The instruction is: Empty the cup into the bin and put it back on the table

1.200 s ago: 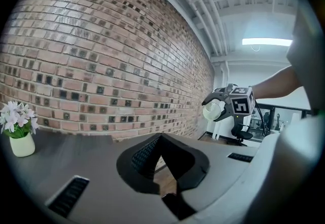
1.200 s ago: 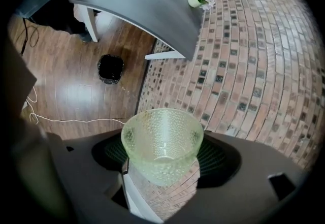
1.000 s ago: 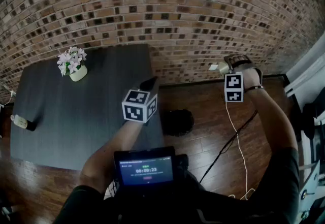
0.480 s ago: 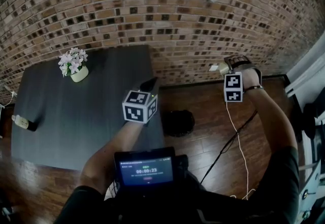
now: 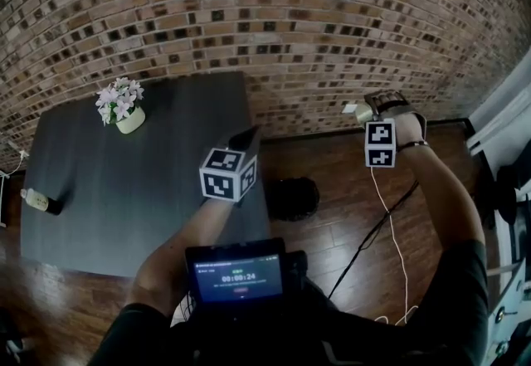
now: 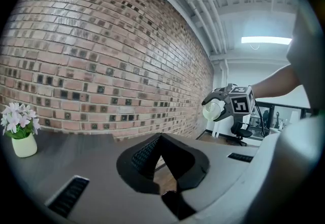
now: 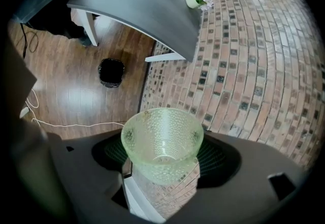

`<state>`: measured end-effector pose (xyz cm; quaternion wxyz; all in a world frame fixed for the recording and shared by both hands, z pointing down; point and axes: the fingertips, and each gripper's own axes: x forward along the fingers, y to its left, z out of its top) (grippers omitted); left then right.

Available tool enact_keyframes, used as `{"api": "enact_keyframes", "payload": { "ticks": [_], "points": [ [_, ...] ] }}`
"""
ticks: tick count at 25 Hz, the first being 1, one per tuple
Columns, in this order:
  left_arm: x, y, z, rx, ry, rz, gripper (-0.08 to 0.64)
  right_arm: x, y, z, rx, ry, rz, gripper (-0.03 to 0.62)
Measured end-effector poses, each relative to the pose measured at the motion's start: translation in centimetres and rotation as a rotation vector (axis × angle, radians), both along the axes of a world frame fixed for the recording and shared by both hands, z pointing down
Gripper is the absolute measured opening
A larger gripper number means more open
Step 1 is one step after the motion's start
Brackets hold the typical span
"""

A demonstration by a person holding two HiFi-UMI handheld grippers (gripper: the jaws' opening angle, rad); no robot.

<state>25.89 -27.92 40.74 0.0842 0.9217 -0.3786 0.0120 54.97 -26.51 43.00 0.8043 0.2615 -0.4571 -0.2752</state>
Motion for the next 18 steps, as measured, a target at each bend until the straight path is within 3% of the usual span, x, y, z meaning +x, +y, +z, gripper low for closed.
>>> {"api": "enact_keyframes", "payload": {
  "ticks": [6, 13, 18],
  "points": [
    [-0.5, 0.0, -0.1, 0.011, -0.007, -0.002, 0.003, -0.3, 0.4, 0.0, 0.026, -0.090, 0.041, 0.391],
    [-0.6, 0.9, -0.3, 0.021, -0.022, 0.037, 0.003, -0.9, 0.4, 0.3, 0.106, -0.350, 0.184, 0.391],
    [-2.7, 0.9, -0.8, 0.052, -0.041, 0.000, 0.003, -0.6, 1.4, 0.9, 0.133, -0.452, 0.259, 0.391]
  ]
}}
